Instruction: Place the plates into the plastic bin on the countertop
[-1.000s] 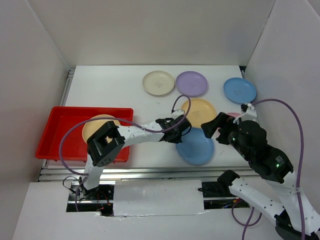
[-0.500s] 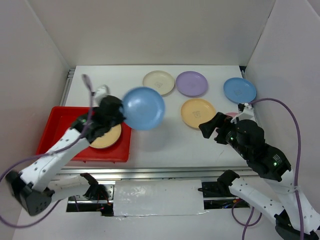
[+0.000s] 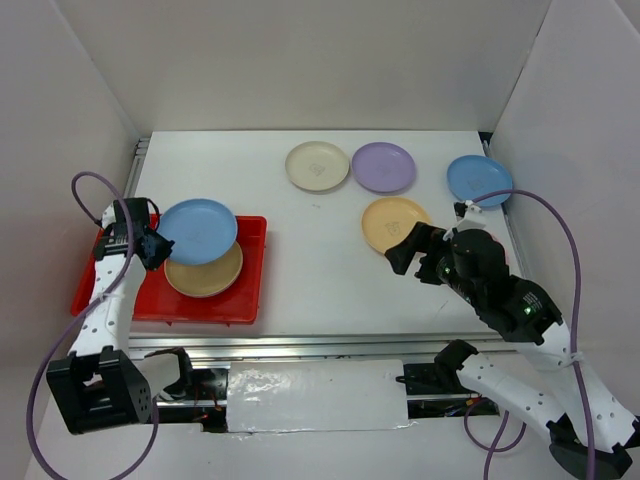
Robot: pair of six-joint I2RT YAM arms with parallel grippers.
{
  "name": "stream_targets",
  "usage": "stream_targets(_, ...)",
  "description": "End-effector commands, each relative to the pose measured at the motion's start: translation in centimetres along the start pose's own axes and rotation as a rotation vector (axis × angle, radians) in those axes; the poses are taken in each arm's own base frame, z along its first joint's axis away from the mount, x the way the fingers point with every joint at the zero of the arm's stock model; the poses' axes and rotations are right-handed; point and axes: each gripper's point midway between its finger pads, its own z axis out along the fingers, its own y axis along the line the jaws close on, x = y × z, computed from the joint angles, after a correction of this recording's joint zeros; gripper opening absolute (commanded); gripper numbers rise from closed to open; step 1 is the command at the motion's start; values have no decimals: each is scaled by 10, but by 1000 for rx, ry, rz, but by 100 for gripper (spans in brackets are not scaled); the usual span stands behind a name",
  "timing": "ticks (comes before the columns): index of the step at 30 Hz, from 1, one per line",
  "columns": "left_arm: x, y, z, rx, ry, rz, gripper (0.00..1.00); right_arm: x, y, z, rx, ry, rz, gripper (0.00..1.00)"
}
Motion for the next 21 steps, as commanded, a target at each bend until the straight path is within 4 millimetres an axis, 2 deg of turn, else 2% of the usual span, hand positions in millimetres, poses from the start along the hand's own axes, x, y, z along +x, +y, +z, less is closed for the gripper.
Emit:
stream_targets(1,-2,-16,5,119,13,-10,0,-9,7,2,-34,-39,-12,100)
stream_targets(5,7,-8,15,100,32,-15,0,-5,4,6,-24,-27,-19,100)
stream_targets(7,8,-5,13,93,28,-21,0,-6,6,7,-30,-26,-18,100)
stream_targets(11,2,-1,-1,87,-6,-21,0,-5,7,9,-29,-23,-21,100)
stream_targets(15,-1,9,-25,94,-61,-30,0,-4,7,13,-31,-19,-16,100)
stream_targets(18,-2,12,-27,99,-76,-29,2,-3,10,15,-43,-11,-14,100)
stream_targets(19,0,11,-25,107,-66,-22,3,-2,11,15,-46,-7,-14,100)
stream_targets(21,5,12,-17,98,-27,-10,1,-3,12,15,-48,-9,-13,100)
